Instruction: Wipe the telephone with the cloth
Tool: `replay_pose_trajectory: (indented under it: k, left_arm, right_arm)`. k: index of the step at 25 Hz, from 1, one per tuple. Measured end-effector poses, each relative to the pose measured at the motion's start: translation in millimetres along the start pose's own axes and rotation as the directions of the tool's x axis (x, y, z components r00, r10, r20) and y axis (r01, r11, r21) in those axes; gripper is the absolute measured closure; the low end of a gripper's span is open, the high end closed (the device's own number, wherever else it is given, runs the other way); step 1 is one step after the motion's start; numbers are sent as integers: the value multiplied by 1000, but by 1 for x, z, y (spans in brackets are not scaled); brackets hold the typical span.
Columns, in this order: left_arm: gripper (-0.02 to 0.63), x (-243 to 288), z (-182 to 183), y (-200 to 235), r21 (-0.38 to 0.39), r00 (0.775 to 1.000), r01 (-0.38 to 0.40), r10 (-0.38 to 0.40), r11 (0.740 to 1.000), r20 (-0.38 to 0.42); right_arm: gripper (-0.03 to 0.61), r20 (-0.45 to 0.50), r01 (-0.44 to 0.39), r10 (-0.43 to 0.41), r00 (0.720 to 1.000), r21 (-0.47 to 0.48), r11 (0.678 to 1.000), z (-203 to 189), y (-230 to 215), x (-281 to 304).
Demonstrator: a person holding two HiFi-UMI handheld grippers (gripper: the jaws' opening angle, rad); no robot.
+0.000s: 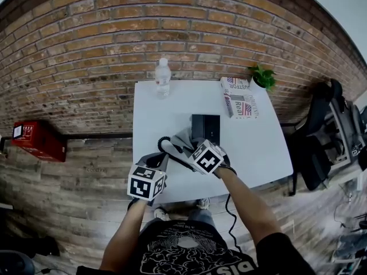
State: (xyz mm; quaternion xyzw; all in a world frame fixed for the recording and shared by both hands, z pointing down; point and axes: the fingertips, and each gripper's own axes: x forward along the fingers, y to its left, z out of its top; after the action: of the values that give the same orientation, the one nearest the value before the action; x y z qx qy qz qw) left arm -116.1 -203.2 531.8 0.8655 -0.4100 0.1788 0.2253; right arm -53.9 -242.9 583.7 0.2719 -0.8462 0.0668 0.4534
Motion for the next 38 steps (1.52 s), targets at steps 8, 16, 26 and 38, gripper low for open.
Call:
replay_pose_trajectory:
  k: [8,16,26,38]
  left_arm:
    - [607,1,-6,2,-7,1000,2,-2,1000,-7]
    - [607,2,-7,-1,-6,1000,6,-6,1000,-12]
    - [607,5,-6,-1,-4,1000,9,-9,1000,-12]
    - [607,6,-3,6,-6,1000,7,-7,1000,-13]
  right_arm:
    - [566,-15,-56,56,998,6,998,-12,19,0]
    - [566,4,-96,96,995,82,992,-21,32,0]
    - [566,111,-45,32,993,118,992,6,12,-20]
    - [566,241,78,-110,964,137,988,60,-64,-73]
